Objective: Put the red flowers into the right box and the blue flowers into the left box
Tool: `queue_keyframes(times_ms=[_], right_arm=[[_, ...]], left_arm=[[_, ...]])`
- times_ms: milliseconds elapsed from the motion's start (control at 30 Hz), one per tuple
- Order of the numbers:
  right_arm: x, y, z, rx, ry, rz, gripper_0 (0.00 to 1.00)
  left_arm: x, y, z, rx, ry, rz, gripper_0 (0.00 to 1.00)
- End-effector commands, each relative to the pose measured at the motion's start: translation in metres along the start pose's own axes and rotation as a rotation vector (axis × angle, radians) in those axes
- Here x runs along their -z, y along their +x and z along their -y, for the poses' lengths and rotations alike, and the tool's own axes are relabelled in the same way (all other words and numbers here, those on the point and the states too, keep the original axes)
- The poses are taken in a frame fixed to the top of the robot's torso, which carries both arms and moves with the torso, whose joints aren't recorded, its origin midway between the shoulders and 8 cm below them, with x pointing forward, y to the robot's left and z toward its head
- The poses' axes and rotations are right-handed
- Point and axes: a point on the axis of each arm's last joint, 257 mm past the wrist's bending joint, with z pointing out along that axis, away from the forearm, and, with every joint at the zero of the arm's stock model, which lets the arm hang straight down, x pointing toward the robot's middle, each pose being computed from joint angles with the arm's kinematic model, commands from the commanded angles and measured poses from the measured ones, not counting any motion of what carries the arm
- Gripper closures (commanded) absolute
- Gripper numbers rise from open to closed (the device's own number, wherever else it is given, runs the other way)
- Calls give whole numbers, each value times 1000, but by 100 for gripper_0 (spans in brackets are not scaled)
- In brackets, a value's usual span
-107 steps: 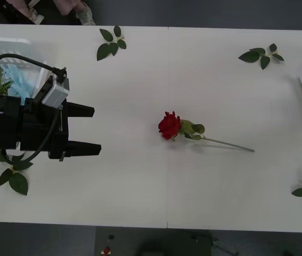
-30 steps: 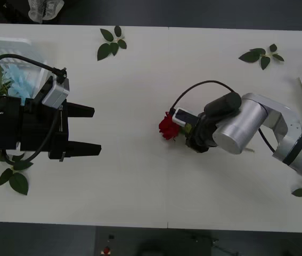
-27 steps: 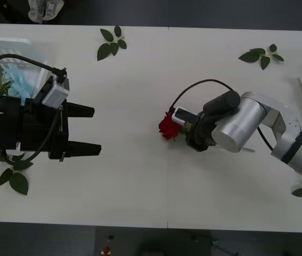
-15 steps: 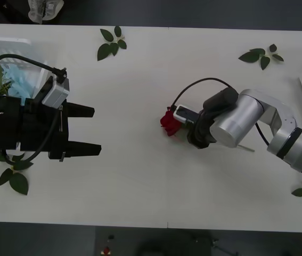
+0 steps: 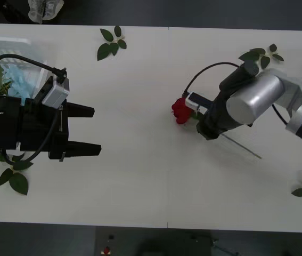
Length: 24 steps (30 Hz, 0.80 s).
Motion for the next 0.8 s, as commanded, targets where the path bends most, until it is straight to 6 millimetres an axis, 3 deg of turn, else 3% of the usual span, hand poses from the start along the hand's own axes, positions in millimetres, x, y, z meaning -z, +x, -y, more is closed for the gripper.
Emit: queue_keyframes(times_ms=[33, 133, 167, 233, 367, 467, 600, 700, 800], right_arm=[[73, -25, 74, -149, 66, 35, 100], [114, -27, 106, -297, 39, 53, 100], [136, -22, 126, -393, 22, 61, 100], [159, -13, 148, -490, 11, 73, 100], [218, 35, 206, -742, 18, 79, 100], [245, 70, 229, -885, 18, 87, 100], [260, 114, 251, -998, 72, 72, 100], [260, 151, 276, -1076, 157, 79, 100], [258, 170, 308, -1048, 296, 107, 100]], left_arm=[[5, -1, 2, -47, -8, -7, 0], [5, -1, 2, -47, -8, -7, 0], [5, -1, 2, -47, -8, -7, 0], [5, -1, 2, -47, -8, -7, 0], [5, -1, 2, -47, -8, -7, 0], [5, -1, 2, -47, -8, -7, 0], [5, -1, 2, -47, -8, -7, 0], [5, -1, 2, -47, -8, -7, 0], [5, -1, 2, -47, -8, -7, 0]])
